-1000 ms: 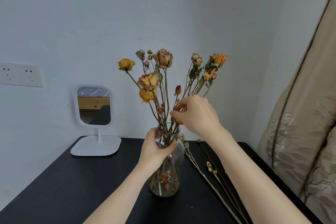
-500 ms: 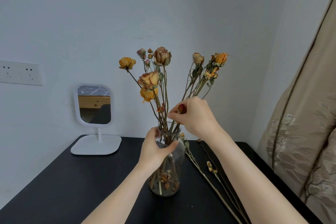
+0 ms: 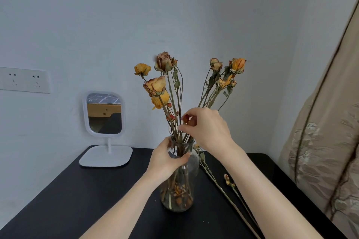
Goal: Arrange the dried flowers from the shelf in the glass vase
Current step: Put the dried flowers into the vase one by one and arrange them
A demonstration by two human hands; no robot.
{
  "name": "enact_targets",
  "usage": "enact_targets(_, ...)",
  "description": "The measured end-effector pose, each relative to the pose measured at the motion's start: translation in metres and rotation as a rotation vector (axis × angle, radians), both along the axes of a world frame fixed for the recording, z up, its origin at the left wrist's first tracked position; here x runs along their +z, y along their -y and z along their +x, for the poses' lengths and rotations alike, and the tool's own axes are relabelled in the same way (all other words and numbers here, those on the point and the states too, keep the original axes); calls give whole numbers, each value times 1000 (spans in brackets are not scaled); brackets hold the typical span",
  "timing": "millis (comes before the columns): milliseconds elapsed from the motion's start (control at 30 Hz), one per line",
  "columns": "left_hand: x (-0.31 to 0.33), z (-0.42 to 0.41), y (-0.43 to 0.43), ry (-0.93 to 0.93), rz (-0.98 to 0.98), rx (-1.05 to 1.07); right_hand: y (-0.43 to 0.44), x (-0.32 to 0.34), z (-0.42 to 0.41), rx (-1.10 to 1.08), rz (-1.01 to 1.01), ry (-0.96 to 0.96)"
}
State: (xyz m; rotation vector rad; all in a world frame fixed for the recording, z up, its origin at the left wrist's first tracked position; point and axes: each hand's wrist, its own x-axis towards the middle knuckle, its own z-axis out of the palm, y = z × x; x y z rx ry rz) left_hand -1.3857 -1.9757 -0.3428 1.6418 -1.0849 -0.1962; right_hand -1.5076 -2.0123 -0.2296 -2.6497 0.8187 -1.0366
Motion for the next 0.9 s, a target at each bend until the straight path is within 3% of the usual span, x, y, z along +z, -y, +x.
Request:
enact_targets(367,2,10,-1,-97,49,-109,1,-23,-42,146,184,201)
enact_targets(467,-3,-1,-10,-75,13,-17,10,-41,-58,99,243,194)
enact_targets(633,-28,-33,-39,45,-204,241,40,-82,-87,-40,387,171)
enact_targets(733,-43,-63,-49,164,-238,168,64,-107,-107,-174,449,141)
enact_targets(800,-52,-82,-48,168,-164,17,78,-122,-118,-254,504,81)
enact_targets(900,-63,-107,-28,171,130,-153,94,-139,-133,-329,590,-36)
